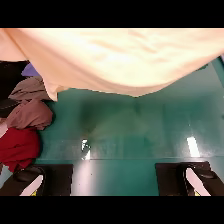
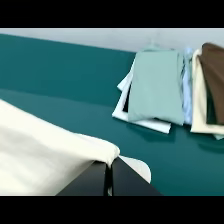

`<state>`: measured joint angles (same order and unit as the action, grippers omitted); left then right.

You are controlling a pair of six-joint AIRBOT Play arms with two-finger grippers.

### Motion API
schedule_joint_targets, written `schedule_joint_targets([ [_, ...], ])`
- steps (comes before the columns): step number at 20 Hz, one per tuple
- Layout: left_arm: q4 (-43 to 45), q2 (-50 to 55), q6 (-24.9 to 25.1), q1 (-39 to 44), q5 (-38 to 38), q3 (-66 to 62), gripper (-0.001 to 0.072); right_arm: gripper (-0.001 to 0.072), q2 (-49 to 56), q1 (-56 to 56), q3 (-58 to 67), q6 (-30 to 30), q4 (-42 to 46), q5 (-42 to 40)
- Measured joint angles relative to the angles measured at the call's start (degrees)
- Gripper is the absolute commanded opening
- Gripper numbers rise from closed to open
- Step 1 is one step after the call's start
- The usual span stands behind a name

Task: Fold the shirts.

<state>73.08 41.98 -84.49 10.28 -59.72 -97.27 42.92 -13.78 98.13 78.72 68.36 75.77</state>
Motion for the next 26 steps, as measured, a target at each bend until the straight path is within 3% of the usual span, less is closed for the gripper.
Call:
schedule_joint_targets([
  [4, -3.7, 0.2, 1.1, 0.0, -5.1, 1.4, 0.0025, 0.0017, 5.6, -1.7, 10.3, 0.8, -3.1, 2.9],
  [8, -5.0, 7.2, 3.0, 0.0, -10.7, 9.2, 0.0025, 0.0017, 15.6, 0.2, 14.7, 3.6, -4.5, 6.6],
  [12, -5.6, 18.0, 5.2, 0.0, -7.0, 20.8, 0.0026, 0.0018, 27.3, 4.3, 9.5, 4.7, -3.7, 8.1],
  [13, -5.6, 21.3, 5.9, -0.1, -4.7, 22.4, 0.0068, 0.0018, 30.1, 5.1, 7.8, 4.8, -2.6, 8.0],
  [14, -5.6, 24.6, 6.4, -0.1, -2.4, 23.2, 0.0299, 0.0018, 32.9, 5.8, 6.2, 4.9, -1.7, 7.4],
  [15, -5.6, 27.4, 6.4, -0.1, -0.1, 23.3, 0.0459, 0.0018, 35.2, 6.3, 5.1, 5.0, -1.2, 6.7],
  [16, -5.6, 30.3, 6.4, -0.1, 1.8, 22.7, 0.0456, 0.0043, 37.5, 6.7, 4.6, 5.0, -0.7, 6.1],
  [17, -5.6, 32.6, 6.4, -0.2, 3.4, 21.6, 0.0456, 0.0297, 39.5, 6.8, 4.5, 5.2, -0.4, 5.6],
  [18, -5.6, 34.5, 6.0, -0.5, 4.6, 20.0, 0.0456, 0.0418, 41.2, 6.8, 4.9, 5.2, -0.1, 5.0],
  [21, -5.7, 37.7, 4.4, -3.4, 5.4, 14.6, 0.0456, 0.0409, 43.7, 5.8, 6.7, 5.2, 0.3, 4.7],
  [26, -5.6, 38.9, 2.4, -10.2, -4.8, 13.3, 0.0456, 0.0409, 39.0, 3.6, 1.4, 4.6, 0.4, 6.1],
])
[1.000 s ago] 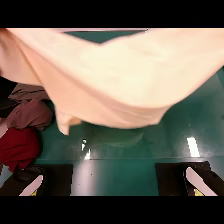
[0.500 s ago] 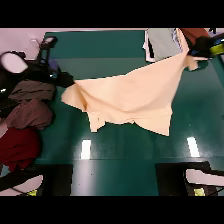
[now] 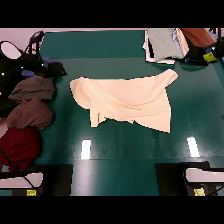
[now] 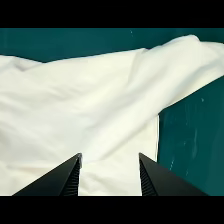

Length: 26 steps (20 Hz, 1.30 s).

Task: Fold the shirts.

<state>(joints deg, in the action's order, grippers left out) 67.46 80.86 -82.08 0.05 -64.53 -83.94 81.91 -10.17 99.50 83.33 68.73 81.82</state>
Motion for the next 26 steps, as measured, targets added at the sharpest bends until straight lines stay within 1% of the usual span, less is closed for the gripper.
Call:
schedule_joint_targets([
  [2, -0.7, 0.1, -0.7, -0.6, -1.2, 4.2, 0.0456, 0.0408, -3.3, -0.2, -4.9, -0.3, -0.1, -0.3],
  [4, -2.8, 0.2, -1.2, -0.4, 0.4, 10.0, 0.0456, 0.0408, -6.4, 0.0, -9.9, -0.3, 0.0, -1.5],
  [8, -8.5, 0.4, -1.8, 2.4, 8.9, 21.2, 0.0456, 0.0408, -11.0, 1.6, -18.1, -0.5, -0.1, -4.6],
  [13, -13.0, 2.7, -2.8, 6.2, 17.5, 26.4, 0.0454, 0.0407, -12.9, 3.5, -21.8, -0.5, -0.1, -6.3],
  [14, -14.1, 3.1, -3.0, 6.5, 18.9, 26.8, 0.0387, 0.0408, -13.0, 3.6, -22.1, -0.5, -0.2, -6.3],
  [16, -14.6, 3.7, -3.2, 7.0, 21.1, 26.9, 0.0073, 0.0408, -13.2, 3.8, -22.4, -0.5, -0.2, -6.5],
  [17, -14.9, 3.8, -3.2, 7.1, 21.7, 26.7, 0.0025, 0.0407, -13.3, 3.7, -22.5, -0.5, -0.2, -6.3],
  [20, -14.9, 3.0, -3.3, 7.3, 22.3, 24.6, 0.0024, 0.0407, -13.5, 2.0, -23.1, -0.5, -0.1, -4.4],
  [22, -12.3, 1.3, -3.3, 7.3, 21.2, 22.6, 0.0024, 0.0407, -14.3, -0.7, -26.0, -0.9, 0.3, -2.9],
  [26, -5.2, -3.9, -3.0, 7.4, 17.1, 19.3, 0.0025, 0.0411, -17.3, -9.6, -39.7, -1.7, 0.4, -1.9],
])
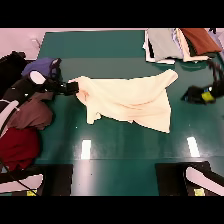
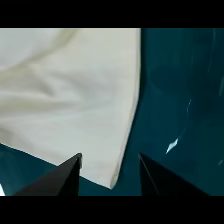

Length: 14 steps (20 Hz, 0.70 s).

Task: Fold the shirts.

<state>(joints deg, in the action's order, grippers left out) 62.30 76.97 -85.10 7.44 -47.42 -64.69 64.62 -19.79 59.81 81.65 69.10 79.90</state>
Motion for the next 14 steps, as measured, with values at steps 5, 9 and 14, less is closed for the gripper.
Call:
schedule_joint_targets([
  [5, 3.3, -3.8, 1.2, 0.0, -3.7, -1.2, 0.0025, 0.0411, -1.2, -8.2, -18.9, -4.0, -5.3, -2.6],
  [9, 3.9, -4.5, 1.4, 0.0, -4.9, -1.4, 0.0025, 0.0411, -1.4, -5.5, -27.0, -5.8, -11.1, -8.1],
  [14, 4.1, -4.8, 1.6, 0.0, -6.2, -1.5, 0.0025, 0.0047, 2.2, 1.4, -27.2, -6.1, -14.6, -11.9],
])
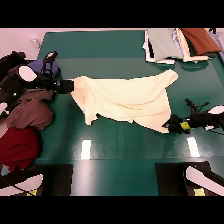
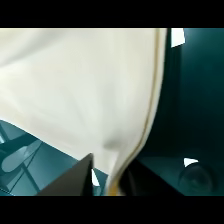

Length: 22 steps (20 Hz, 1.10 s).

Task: Fold the shirts.

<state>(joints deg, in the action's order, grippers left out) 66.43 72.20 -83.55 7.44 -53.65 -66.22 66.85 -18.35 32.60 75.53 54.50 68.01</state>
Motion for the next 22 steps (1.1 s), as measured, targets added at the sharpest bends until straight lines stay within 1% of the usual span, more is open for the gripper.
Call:
schedule_joint_targets([
  [1, 0.0, -0.2, 0.0, 0.0, -0.4, 0.0, 0.0025, 0.0017, 0.4, 1.5, 0.8, -0.3, 0.3, -0.4],
  [3, 0.1, -1.7, 0.0, 0.0, -1.0, -0.3, 0.0025, 0.0019, 0.0, 4.1, 3.5, -0.9, 0.4, -1.0],
  [5, 0.8, -4.6, 0.0, 0.0, -2.0, -2.0, 0.0025, 0.0018, -2.6, 6.0, 8.1, -1.2, -0.2, 0.1],
  [9, 3.5, -13.0, 0.0, 0.0, -4.4, -12.2, 0.0024, 0.0018, -11.3, 6.3, 24.1, -1.5, -0.5, 2.8],
  [12, 4.9, -19.4, 0.0, 0.0, -5.2, -24.5, 0.0023, 0.0018, -17.5, 3.4, 40.2, -1.2, -0.5, 3.6],
  [16, 5.4, -23.7, 0.0, 0.0, -6.6, -41.6, 0.0023, 0.0017, -21.7, -3.1, 60.8, -0.1, -0.6, 5.0],
  [19, 5.6, -24.8, -0.3, 0.0, -7.7, -50.8, 0.0023, 0.0017, -20.9, -8.3, 74.5, 0.9, -0.6, 8.4],
  [22, 5.8, -25.1, -0.9, 0.0, -8.6, -54.1, 0.0023, 0.0017, -17.8, -12.0, 84.3, 2.8, -0.8, 12.8],
])
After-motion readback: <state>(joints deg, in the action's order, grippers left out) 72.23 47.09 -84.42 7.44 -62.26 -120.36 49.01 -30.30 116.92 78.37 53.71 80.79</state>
